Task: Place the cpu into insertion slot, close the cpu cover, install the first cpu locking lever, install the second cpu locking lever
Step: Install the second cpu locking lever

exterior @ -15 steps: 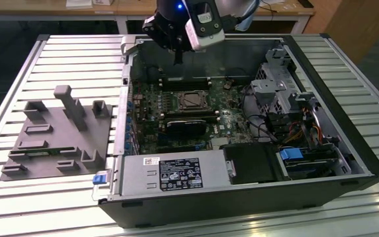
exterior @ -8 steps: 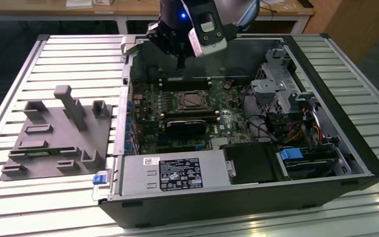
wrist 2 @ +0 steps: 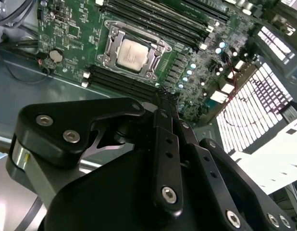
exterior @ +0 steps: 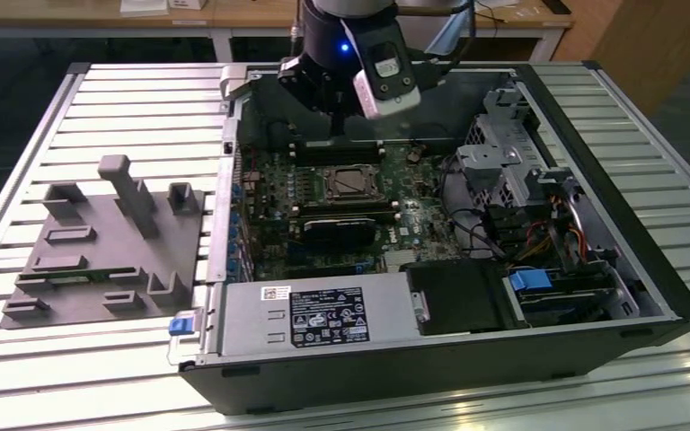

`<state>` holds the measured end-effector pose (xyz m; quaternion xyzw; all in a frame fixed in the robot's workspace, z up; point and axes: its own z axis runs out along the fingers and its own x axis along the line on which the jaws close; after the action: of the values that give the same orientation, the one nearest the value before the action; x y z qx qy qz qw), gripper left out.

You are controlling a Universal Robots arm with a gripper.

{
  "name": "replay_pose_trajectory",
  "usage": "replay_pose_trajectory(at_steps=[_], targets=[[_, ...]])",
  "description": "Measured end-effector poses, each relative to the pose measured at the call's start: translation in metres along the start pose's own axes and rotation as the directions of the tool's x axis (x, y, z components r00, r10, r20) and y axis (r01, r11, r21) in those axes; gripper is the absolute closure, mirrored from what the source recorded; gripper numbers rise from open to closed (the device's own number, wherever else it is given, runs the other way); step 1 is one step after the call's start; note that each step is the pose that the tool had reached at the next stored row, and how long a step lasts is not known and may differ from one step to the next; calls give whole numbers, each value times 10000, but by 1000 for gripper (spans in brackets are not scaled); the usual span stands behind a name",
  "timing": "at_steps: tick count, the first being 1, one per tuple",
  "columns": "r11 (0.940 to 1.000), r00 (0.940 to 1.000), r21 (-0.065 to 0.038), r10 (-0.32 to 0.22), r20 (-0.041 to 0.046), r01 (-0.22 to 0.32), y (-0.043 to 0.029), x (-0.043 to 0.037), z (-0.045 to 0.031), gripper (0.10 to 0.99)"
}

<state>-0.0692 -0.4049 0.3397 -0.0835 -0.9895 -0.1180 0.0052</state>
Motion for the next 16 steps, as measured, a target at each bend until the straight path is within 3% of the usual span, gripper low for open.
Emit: replay_pose_trajectory(at_steps=[6,16], targets=[[10000,10000,4,-1,0,1,-15,-53,86,984],[10000,10000,5,-1,0,1,-25,-57,128,984]])
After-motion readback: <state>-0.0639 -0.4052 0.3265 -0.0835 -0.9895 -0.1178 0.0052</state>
